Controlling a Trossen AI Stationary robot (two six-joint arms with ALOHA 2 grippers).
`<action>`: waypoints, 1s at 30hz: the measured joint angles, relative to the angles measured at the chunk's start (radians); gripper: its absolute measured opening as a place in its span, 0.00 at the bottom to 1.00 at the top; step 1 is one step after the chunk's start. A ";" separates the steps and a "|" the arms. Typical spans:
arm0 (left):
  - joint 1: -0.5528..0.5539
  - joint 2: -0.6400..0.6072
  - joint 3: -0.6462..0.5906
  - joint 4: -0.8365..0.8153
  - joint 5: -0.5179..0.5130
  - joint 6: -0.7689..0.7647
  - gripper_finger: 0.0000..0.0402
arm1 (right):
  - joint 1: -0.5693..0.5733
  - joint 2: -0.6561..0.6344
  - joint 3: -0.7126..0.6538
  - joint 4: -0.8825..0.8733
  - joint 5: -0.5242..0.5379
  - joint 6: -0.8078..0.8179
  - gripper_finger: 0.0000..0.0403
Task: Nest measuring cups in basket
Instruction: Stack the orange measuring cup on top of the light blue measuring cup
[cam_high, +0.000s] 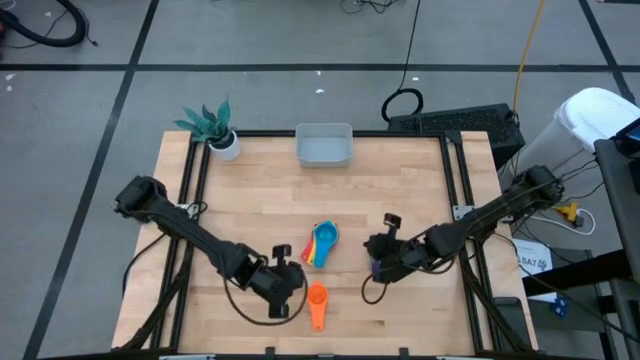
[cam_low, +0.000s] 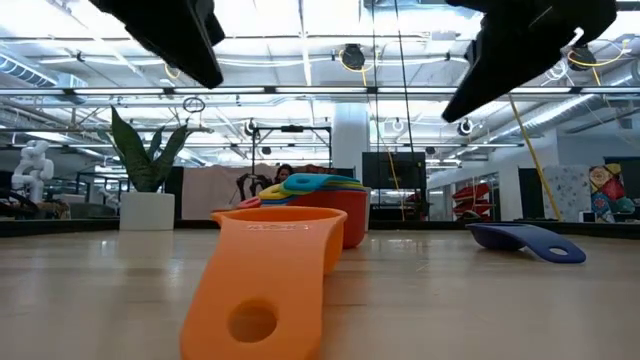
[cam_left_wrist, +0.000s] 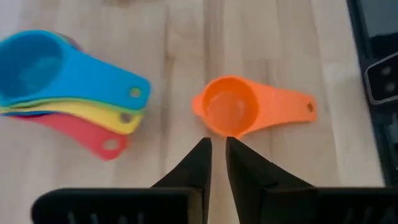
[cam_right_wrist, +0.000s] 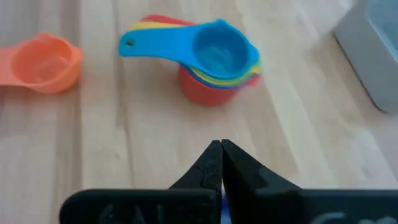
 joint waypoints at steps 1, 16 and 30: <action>-0.001 0.017 0.001 0.012 0.001 -0.023 0.13 | 0.000 -0.018 0.000 -0.034 0.000 0.015 0.00; 0.024 0.058 0.000 0.009 0.015 -0.276 0.13 | -0.014 -0.259 0.000 -0.232 0.072 0.073 0.00; 0.051 0.058 0.000 0.308 0.078 -0.203 0.13 | -0.064 -0.288 0.000 -0.077 0.072 -0.110 0.00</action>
